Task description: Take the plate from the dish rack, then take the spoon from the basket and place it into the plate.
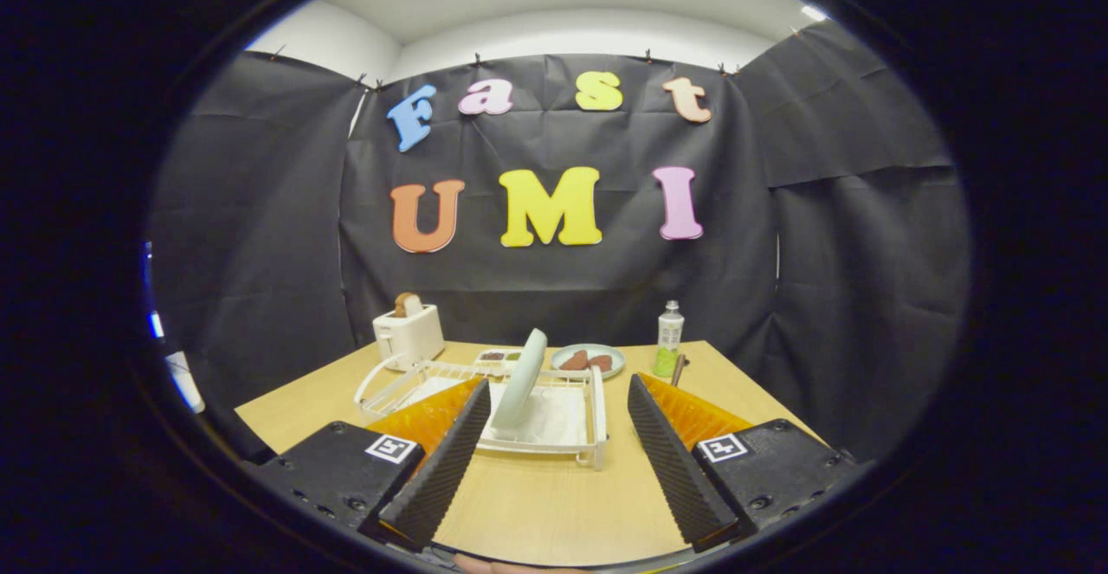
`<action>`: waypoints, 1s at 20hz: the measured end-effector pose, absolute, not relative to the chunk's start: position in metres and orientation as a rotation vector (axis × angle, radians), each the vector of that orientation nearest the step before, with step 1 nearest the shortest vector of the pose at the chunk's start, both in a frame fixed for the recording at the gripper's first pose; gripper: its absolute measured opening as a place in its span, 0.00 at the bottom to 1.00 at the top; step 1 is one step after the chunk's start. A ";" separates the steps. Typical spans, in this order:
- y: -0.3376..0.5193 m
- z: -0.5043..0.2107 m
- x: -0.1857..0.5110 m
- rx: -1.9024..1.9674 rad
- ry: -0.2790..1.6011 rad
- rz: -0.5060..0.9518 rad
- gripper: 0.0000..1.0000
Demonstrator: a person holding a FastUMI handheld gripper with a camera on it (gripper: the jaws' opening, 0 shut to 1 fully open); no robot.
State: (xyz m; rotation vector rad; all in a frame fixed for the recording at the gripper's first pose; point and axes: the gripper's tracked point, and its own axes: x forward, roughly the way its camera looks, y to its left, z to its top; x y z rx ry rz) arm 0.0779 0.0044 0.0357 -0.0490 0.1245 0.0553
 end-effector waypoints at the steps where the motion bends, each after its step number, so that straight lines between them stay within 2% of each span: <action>1: 0.008 0.041 0.089 -0.052 0.137 0.064 1.00; 6: 0.017 0.057 0.165 -0.046 0.280 0.042 1.00; 9: 0.011 0.059 0.213 -0.048 0.400 -0.030 1.00; 13: 0.032 0.055 0.266 -0.080 0.564 -0.021 1.00; 17: 0.045 0.030 0.301 -0.152 0.736 -0.081 1.00; 20: 0.035 0.020 0.316 -0.246 0.812 -0.209 0.99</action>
